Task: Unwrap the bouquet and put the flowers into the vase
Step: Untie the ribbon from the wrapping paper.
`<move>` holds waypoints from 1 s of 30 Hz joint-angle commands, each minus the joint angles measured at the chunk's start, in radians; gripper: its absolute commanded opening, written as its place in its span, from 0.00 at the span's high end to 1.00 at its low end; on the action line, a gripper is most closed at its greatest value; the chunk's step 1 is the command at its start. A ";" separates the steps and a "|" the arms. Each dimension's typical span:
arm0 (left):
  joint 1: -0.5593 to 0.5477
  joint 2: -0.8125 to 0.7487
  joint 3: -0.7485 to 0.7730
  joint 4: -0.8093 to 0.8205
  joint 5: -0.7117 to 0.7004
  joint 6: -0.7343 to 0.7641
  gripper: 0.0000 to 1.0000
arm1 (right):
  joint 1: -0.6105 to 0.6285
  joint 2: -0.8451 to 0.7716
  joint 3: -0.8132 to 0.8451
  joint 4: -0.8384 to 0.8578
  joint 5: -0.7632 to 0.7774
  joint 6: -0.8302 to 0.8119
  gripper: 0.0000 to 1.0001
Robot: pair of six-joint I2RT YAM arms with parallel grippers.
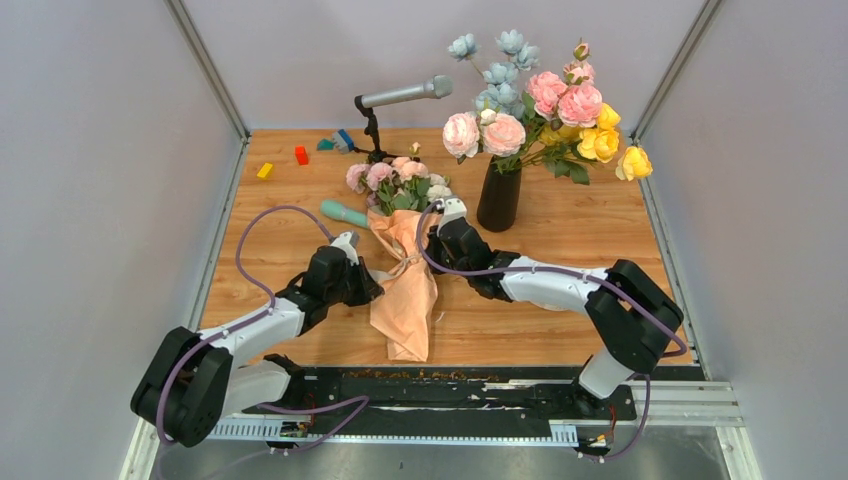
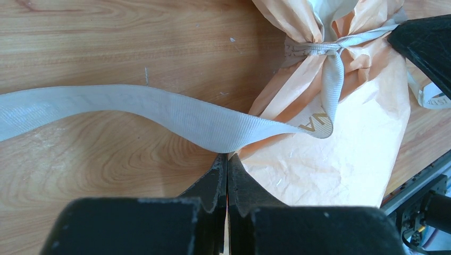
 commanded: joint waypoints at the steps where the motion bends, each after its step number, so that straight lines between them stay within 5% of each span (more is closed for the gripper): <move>1: 0.003 -0.012 0.003 -0.103 -0.073 0.032 1.00 | -0.014 -0.066 -0.009 -0.006 0.129 0.009 1.00; 13: 0.004 -0.057 0.028 -0.193 -0.118 0.095 1.00 | -0.017 -0.173 -0.076 -0.061 0.153 -0.043 0.92; 20: 0.005 -0.073 0.058 -0.234 -0.088 0.156 1.00 | -0.015 -0.227 -0.069 -0.020 -0.155 -0.298 0.71; 30: 0.005 -0.084 0.080 -0.274 -0.083 0.186 1.00 | 0.002 -0.084 0.114 -0.117 -0.334 -0.441 0.67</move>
